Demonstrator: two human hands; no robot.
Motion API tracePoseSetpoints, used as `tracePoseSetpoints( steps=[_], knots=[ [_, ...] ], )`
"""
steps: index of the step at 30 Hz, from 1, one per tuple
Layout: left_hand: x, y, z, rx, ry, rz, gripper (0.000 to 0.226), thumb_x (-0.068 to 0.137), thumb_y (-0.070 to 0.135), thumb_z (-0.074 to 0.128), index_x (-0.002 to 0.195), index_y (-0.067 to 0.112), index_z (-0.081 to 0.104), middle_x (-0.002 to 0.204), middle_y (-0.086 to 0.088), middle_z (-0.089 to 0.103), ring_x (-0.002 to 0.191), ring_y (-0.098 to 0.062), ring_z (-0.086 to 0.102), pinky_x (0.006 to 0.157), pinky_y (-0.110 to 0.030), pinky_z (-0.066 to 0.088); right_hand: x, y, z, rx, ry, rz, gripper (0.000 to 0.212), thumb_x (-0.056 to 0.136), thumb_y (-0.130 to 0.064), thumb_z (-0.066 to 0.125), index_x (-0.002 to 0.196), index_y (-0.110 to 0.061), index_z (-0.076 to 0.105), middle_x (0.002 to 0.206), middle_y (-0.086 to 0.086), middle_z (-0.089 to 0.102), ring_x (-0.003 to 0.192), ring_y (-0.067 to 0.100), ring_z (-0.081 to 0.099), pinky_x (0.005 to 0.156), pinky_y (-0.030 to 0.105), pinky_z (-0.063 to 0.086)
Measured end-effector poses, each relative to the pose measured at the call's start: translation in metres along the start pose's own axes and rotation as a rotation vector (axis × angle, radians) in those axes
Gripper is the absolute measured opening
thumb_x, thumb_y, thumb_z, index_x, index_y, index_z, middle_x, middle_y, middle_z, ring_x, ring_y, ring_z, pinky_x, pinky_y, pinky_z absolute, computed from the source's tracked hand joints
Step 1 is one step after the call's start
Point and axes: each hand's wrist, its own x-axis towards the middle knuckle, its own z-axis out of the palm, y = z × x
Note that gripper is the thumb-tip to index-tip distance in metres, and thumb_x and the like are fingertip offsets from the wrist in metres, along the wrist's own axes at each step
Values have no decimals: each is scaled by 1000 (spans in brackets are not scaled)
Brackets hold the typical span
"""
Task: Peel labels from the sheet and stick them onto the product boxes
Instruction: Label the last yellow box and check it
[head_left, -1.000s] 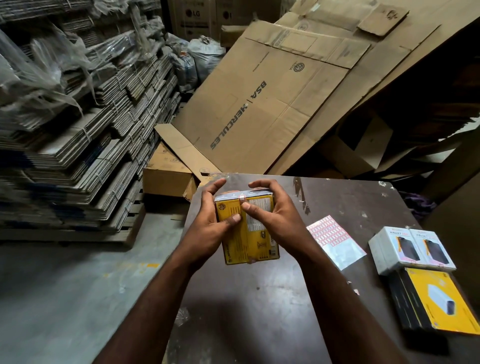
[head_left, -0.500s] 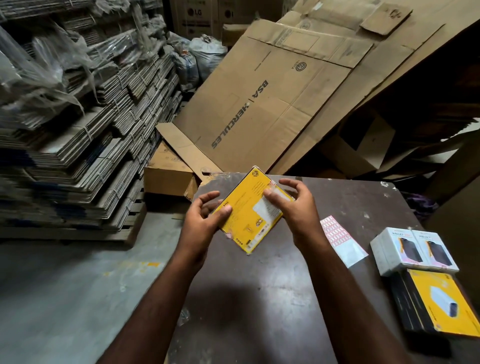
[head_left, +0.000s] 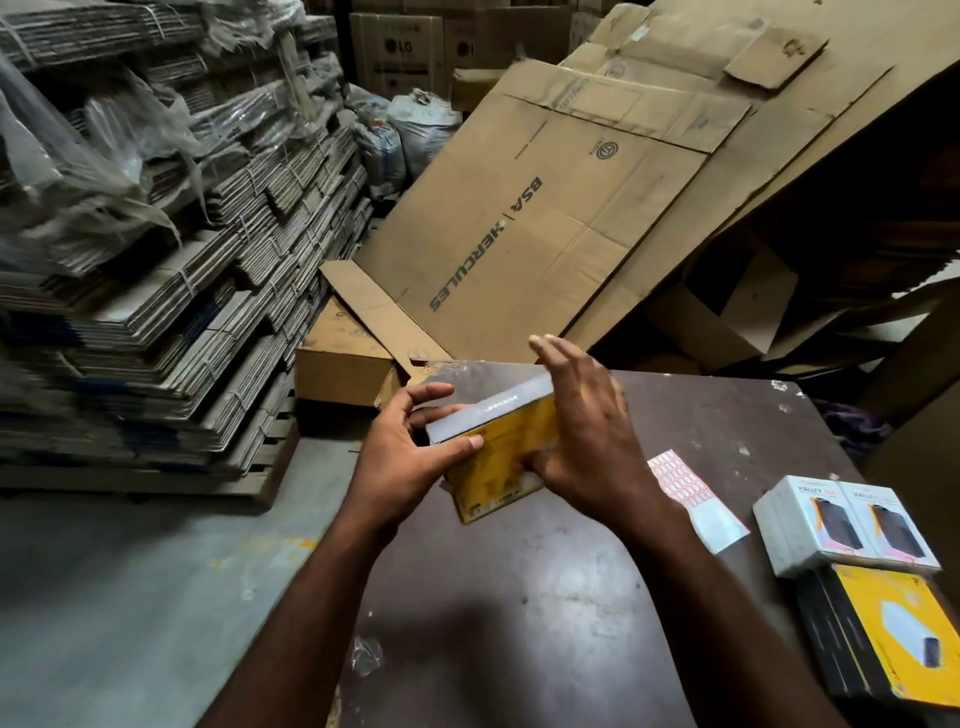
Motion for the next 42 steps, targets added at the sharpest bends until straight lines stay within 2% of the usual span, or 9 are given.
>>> tracePoseSetpoints(
  steps=[4, 8, 15, 18, 25, 28, 32, 36, 42],
  knots=[
    [0, 1, 7, 46, -38, 27, 67, 71, 9, 87, 126, 30, 54, 110, 0, 73, 100, -16, 71, 77, -32, 60, 1, -7, 3, -45, -159, -129, 66, 73, -31, 81, 133, -27, 54, 130, -4, 60, 123, 19, 54, 119, 50, 27],
    [0, 0, 6, 86, -70, 36, 75, 69, 22, 90, 131, 38, 51, 116, 0, 72, 105, -17, 70, 83, -44, 61, 1, -3, 3, 157, -231, -43, 59, 70, -39, 85, 122, -25, 61, 114, -5, 65, 101, 14, 60, 86, 35, 54],
    [-2, 1, 4, 213, -70, 152, 54, 77, 22, 82, 123, 34, 57, 117, 9, 64, 106, 1, 63, 75, -21, 57, -3, 4, 6, 301, -217, 107, 42, 74, -33, 85, 108, -19, 64, 101, -5, 65, 89, 9, 61, 72, 11, 48],
    [-1, -2, 4, 241, 2, 194, 45, 77, 27, 82, 117, 30, 62, 115, 15, 65, 107, 2, 62, 77, -21, 57, -2, 6, 6, 370, -183, 199, 40, 74, -32, 86, 105, -21, 63, 100, -6, 65, 87, 5, 61, 67, 7, 45],
    [-2, -10, 7, 81, 91, 172, 59, 76, 42, 81, 128, 32, 53, 124, 9, 63, 115, -6, 60, 85, -27, 55, -4, 12, 6, 655, -130, 377, 42, 79, -32, 82, 114, -22, 62, 109, -6, 70, 101, 13, 67, 84, 43, 60],
    [-6, -6, 16, 60, 65, 166, 59, 86, 34, 70, 137, 24, 44, 121, 12, 61, 109, 7, 61, 76, -17, 55, -7, 12, 7, 767, -149, 384, 44, 81, -32, 79, 119, -31, 56, 118, -3, 67, 109, 17, 65, 91, 48, 57],
    [-8, -6, 22, 60, 34, 185, 56, 85, 32, 65, 136, 26, 43, 113, 19, 65, 105, 5, 64, 76, -19, 56, -8, 11, 4, 763, -150, 342, 60, 83, -23, 79, 130, -34, 45, 124, -7, 61, 116, 14, 61, 93, 41, 57],
    [-7, -11, 25, 94, 15, 187, 52, 89, 29, 66, 134, 32, 42, 116, 16, 66, 107, -3, 65, 82, -24, 57, -6, 7, 2, 520, -15, 230, 79, 77, -19, 84, 143, -32, 43, 132, -7, 52, 119, 6, 52, 92, 17, 48],
    [-6, -17, 25, 126, -27, 167, 52, 88, 33, 67, 133, 39, 41, 124, 11, 61, 111, -6, 64, 83, -29, 58, -1, 5, 0, 449, 2, 115, 35, 86, -32, 76, 119, -28, 67, 134, -5, 56, 124, 9, 50, 94, 20, 44]
  ],
)
